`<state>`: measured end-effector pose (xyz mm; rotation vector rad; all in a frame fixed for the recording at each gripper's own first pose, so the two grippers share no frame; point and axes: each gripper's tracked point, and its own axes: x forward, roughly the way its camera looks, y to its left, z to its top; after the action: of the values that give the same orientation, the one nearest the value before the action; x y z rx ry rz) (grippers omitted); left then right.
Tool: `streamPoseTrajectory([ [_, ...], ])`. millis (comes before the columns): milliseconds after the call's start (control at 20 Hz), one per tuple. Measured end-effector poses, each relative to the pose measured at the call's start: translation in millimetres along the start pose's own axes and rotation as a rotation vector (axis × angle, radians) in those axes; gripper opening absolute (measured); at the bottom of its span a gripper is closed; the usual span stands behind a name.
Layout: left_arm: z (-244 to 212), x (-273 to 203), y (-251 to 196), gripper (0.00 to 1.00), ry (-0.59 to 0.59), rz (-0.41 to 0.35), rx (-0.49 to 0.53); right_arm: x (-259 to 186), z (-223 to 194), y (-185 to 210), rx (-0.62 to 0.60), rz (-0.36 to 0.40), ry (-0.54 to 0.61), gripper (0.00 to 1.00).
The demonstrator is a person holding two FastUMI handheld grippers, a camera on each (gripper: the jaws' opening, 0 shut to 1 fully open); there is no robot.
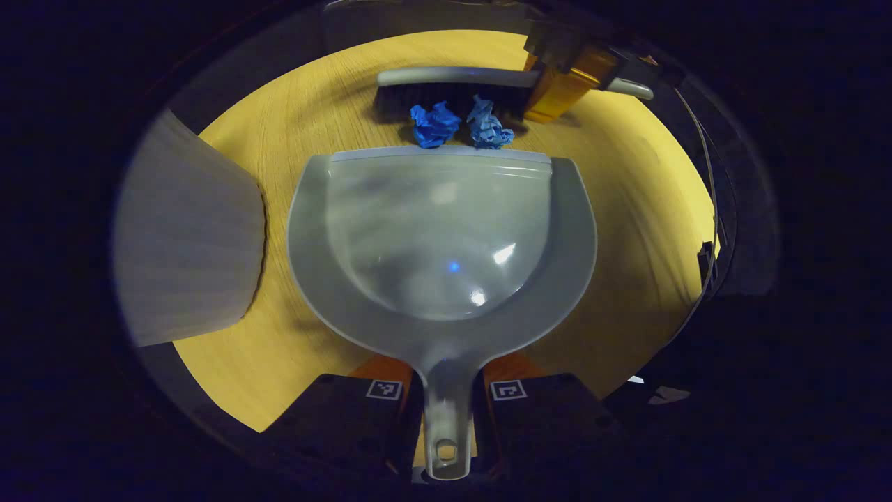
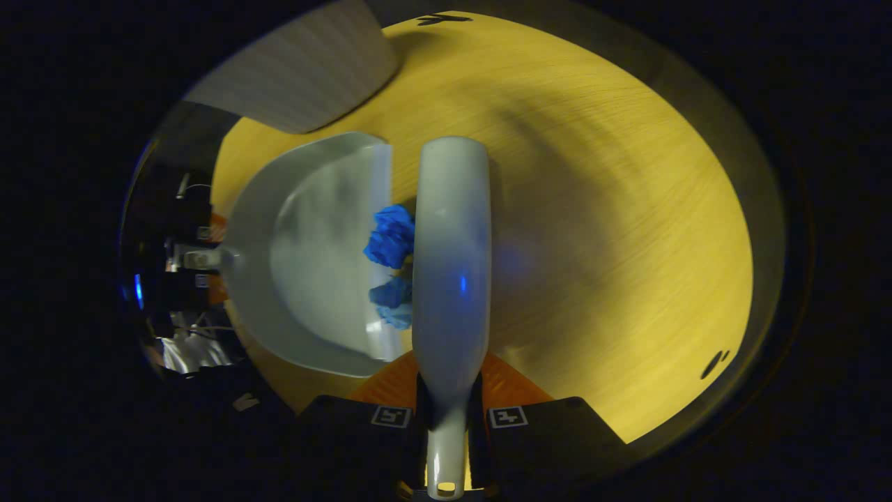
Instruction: Pick up the small broom and dustpan from the desktop, sweep the trash into the dustpan with the broom, and then empty the trash into the garbage bin.
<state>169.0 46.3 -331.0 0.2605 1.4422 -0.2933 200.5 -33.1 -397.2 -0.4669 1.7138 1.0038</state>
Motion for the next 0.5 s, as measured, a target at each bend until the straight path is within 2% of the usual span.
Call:
streamPoseTrajectory([
  [50,2.3,2.3,-1.5,0.3,-0.013,-0.003,0.0,-3.2,-5.4,13.9,-0.001,0.043,-0.002,0.23],
  [200,7.2,4.1,-0.2,0.3,-0.056,-0.006,-0.004,-16.5,-6.1,51.9,0.042,0.138,-0.039,0.26],
  [300,3.5,5.0,-2.4,0.3,-0.065,-0.028,-0.025,-23.3,-3.4,51.2,0.0,0.064,-0.066,0.26],
  [350,1.9,5.0,-3.4,0.3,-0.076,-0.035,-0.035,-28.0,-2.5,48.6,0.0,0.043,-0.084,0.31],
  [400,1.7,3.5,-3.9,0.3,-0.092,-0.037,-0.042,-29.2,-4.7,49.7,0.021,0.035,-0.109,0.26],
  [450,3.3,2.9,-3.9,0.3,-0.105,-0.038,-0.05,-31.9,-6.5,49.4,0.048,0.03,-0.13,0.26],
  [500,4.0,-0.1,-5.6,0.3,-0.116,-0.043,-0.062,-37.2,-9.1,48.4,0.071,0.025,-0.148,0.31],
])
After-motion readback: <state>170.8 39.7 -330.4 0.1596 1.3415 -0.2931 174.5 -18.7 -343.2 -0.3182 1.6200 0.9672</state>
